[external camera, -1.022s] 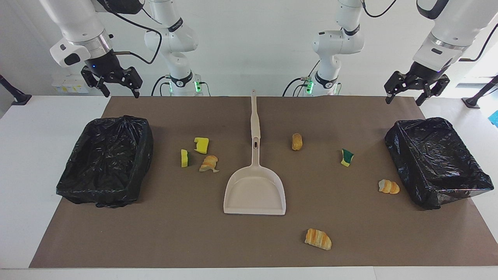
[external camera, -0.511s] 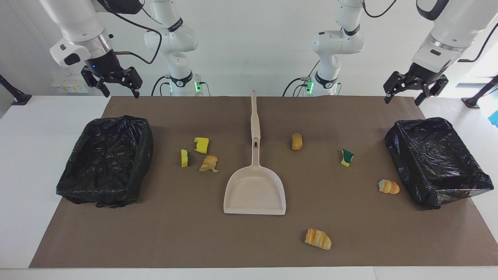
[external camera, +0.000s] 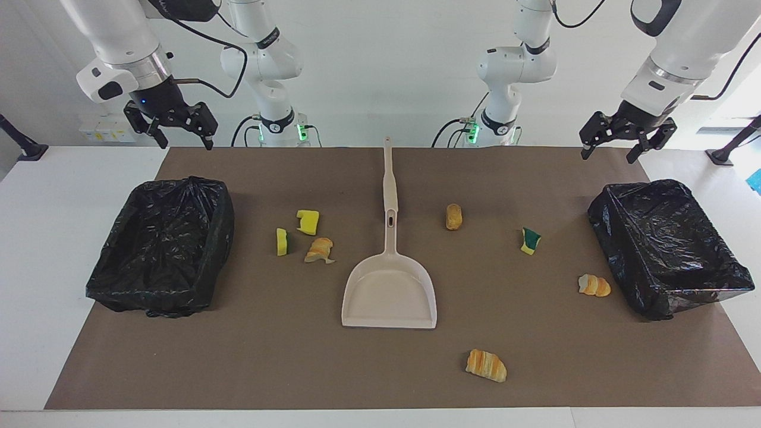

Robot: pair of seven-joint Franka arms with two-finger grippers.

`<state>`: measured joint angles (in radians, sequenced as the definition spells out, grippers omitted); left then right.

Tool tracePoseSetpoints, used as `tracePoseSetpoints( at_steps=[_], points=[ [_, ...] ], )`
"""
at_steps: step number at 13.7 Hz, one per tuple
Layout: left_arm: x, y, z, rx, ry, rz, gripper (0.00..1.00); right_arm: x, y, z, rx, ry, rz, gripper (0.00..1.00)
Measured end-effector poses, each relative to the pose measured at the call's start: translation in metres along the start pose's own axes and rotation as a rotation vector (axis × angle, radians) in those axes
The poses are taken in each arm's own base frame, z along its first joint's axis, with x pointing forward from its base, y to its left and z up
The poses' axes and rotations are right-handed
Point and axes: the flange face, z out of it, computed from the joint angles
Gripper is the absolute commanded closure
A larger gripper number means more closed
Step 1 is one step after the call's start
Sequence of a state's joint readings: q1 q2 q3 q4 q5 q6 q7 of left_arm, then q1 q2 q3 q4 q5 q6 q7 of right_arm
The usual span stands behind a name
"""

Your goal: Sweep and dump trash in bin

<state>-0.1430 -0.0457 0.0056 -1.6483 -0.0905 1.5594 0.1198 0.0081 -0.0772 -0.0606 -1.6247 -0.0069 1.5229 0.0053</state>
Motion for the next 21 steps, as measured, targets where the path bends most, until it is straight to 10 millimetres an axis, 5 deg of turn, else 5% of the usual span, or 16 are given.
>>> tracePoseSetpoints(
  at_steps=[5, 11, 17, 21],
  points=[
    [-0.025, 0.127, 0.057, -0.005, 0.03, 0.034, 0.0, -0.003, 0.0, 0.001, -0.003, -0.018, 0.0, 0.0],
    [-0.063, 0.24, 0.122, -0.011, 0.046, -0.033, 0.0, 0.0, -0.006, -0.002, -0.021, 0.012, -0.014, 0.0],
    [-0.133, 0.332, 0.232, -0.016, 0.06, -0.075, 0.0, -0.001, -0.012, 0.006, -0.021, -0.003, -0.025, 0.0],
    [-0.171, 0.367, 0.272, -0.015, 0.051, -0.095, 0.0, -0.005, -0.011, 0.007, -0.021, -0.007, -0.026, 0.0]
  ],
)
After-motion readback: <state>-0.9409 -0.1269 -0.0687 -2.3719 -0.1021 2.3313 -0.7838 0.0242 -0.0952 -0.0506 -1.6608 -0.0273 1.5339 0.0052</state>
